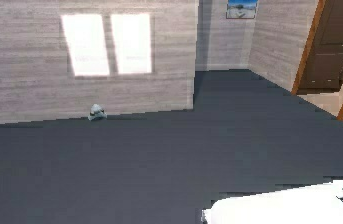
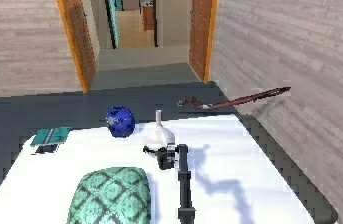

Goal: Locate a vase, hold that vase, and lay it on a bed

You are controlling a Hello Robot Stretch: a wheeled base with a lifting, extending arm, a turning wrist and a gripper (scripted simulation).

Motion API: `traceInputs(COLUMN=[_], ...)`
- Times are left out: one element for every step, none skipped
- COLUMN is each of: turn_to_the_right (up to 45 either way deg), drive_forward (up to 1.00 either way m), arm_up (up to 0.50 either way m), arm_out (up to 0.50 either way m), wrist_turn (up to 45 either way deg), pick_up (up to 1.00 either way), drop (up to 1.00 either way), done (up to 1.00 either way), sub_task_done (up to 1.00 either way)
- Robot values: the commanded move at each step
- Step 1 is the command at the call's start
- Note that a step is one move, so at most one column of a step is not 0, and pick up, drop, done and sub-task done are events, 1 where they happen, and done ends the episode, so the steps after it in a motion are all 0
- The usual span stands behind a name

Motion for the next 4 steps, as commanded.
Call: traceInputs(turn_to_the_right=[0.0,0.0,0.0,0.0], drive_forward=[0.00,0.00,0.00,0.00], arm_up=[-0.32,0.00,0.10,0.00], arm_out=[0.00,0.00,0.00,-0.08], wrist_turn=[0.0,0.0,0.0,0.0], pick_up=[0.00,0.00,0.00,0.00], drop=[0.00,1.00,0.00,0.00], done=[0.00,0.00,0.00,0.00], sub_task_done=[0.00,0.00,0.00,0.00])
